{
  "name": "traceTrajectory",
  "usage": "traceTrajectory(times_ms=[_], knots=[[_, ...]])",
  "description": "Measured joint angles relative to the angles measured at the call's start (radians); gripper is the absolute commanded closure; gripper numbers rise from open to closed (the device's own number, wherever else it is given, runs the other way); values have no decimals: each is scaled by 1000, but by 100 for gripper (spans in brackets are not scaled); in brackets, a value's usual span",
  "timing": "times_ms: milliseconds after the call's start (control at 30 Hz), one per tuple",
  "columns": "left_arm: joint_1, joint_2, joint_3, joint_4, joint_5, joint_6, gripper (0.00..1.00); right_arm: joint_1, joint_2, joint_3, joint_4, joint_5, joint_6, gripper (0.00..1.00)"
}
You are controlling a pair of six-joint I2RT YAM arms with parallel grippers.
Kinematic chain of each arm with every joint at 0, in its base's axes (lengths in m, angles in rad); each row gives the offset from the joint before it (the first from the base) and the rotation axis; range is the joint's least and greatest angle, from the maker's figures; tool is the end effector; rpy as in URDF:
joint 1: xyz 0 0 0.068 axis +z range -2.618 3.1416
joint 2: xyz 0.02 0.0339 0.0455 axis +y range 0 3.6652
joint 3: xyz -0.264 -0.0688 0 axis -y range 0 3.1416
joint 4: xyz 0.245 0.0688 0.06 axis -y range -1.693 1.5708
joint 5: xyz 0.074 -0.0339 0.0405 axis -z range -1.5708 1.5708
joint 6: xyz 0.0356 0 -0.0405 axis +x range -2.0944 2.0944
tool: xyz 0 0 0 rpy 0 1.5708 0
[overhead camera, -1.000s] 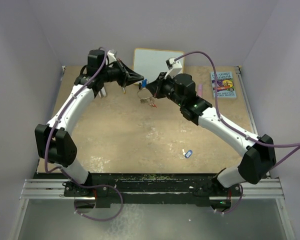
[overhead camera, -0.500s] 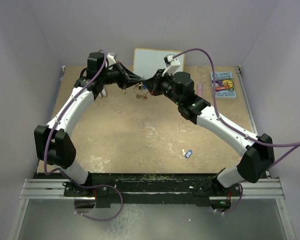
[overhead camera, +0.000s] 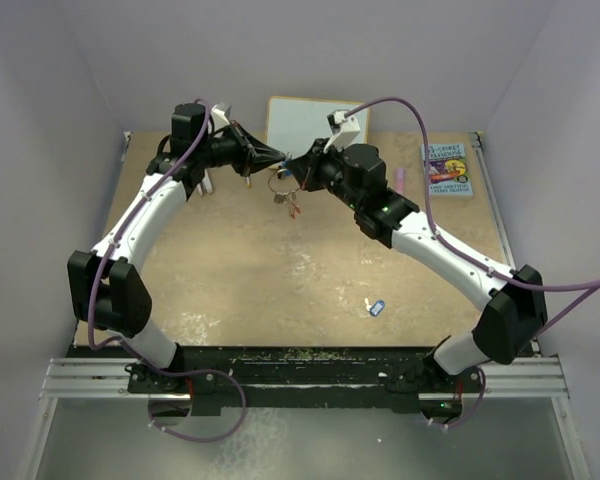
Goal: Put the keys on the keyring
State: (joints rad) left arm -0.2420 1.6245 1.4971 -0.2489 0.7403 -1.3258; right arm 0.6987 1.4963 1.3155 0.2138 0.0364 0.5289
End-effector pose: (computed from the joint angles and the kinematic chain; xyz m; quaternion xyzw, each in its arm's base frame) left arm 0.3613 -0.1139 0.3687 -0.2233 0.7654 -0.5820 0.1601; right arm 0.2778 0.2316 0.3954 -0.0459 0.6938 0.4035 0.5947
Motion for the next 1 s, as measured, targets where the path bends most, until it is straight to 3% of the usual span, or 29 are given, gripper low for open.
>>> traceTrajectory(times_ms=[1000], knots=[[6, -3, -48, 73, 22, -55, 96, 30, 40, 5, 13, 26, 0, 100]])
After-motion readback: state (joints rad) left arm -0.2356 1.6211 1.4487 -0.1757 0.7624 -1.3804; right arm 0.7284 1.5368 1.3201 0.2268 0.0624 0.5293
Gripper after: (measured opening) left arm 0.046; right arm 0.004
